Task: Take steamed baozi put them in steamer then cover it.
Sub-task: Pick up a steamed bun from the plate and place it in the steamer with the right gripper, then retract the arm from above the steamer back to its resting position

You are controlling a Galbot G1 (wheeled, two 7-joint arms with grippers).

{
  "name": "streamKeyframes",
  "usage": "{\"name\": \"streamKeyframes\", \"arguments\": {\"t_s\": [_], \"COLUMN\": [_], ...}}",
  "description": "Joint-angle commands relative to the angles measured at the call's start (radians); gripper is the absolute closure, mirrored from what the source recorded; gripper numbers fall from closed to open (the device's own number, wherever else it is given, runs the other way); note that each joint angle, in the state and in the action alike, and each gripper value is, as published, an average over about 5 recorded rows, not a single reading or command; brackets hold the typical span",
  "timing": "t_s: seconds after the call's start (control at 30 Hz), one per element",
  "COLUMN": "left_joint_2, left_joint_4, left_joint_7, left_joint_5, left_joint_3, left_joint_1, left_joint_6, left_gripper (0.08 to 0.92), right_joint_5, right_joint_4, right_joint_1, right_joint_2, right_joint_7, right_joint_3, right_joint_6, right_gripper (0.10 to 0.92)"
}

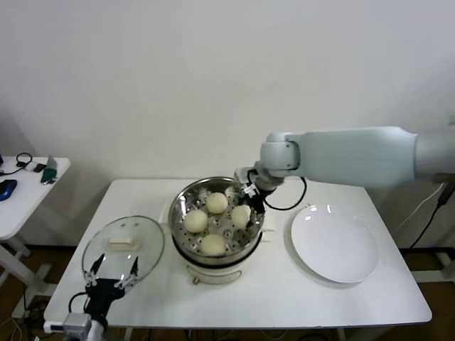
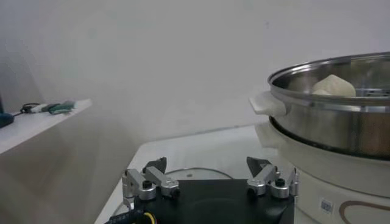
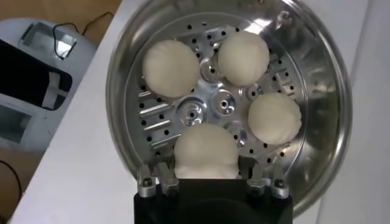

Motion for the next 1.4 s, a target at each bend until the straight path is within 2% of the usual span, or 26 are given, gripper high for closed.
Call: {"name": "streamKeyframes", "arguments": {"t_s": [0.03,0.2,0.4,0.5,0.67,0.77,0.83,0.97,1.03,1.17,1.27,1.4], "left_joint_2": [0.003,0.004,0.002,0.004,0.012,0.014,0.017,0.021,0.022,0.036,0.048,0.062], "left_joint_4": [0.004,0.003,0.0,-0.01,-0.036,-0.051,-0.055,-0.052,-0.041,-0.016,-0.002,0.021], "left_joint_7": [0.0,0.0,-0.005,-0.011,-0.021,-0.025,-0.027,-0.051,-0.067,-0.088,-0.093,-0.096], "left_joint_5": [-0.006,-0.012,-0.019,-0.032,-0.068,-0.092,-0.105,-0.116,-0.116,-0.111,-0.108,-0.096], "left_joint_3": [-0.002,-0.004,-0.003,-0.002,0.001,0.006,0.011,0.018,0.019,0.024,0.03,0.035], "left_joint_1": [0.001,0.001,0.005,0.007,0.007,0.007,0.004,-0.018,-0.037,-0.064,-0.078,-0.098], "left_joint_6": [-0.001,-0.002,0.005,0.026,0.068,0.08,0.08,0.069,0.063,0.04,0.023,0.009], "left_gripper": [0.177,0.177,0.177,0.177,0.177,0.177,0.177,0.177,0.177,0.177,0.177,0.177], "right_joint_5": [-0.052,-0.069,-0.04,0.033,0.286,0.389,0.402,0.255,0.185,0.158,0.155,0.128], "right_joint_4": [-0.071,-0.076,-0.073,-0.073,-0.049,-0.038,-0.036,-0.046,-0.04,0.037,0.119,0.194], "right_joint_1": [-0.079,-0.071,-0.057,-0.035,0.036,0.028,-0.012,-0.16,-0.238,-0.475,-0.758,-1.23], "right_joint_2": [0.054,0.057,0.038,0.004,-0.123,-0.209,-0.265,-0.38,-0.44,-0.574,-0.666,-0.734], "right_joint_7": [0.015,0.01,-0.011,-0.041,-0.07,0.038,0.165,0.444,0.526,0.711,0.769,0.768], "right_joint_3": [0.006,-0.001,0.02,0.064,0.181,0.275,0.357,0.561,0.639,0.878,1.191,1.654], "right_joint_6": [-0.008,0.0,0.015,0.027,0.019,-0.008,-0.001,0.056,0.073,0.066,0.053,0.077], "right_gripper": [0.347,0.34,0.231,0.207,0.203,0.202,0.203,0.203,0.203,0.203,0.203,0.203]}}
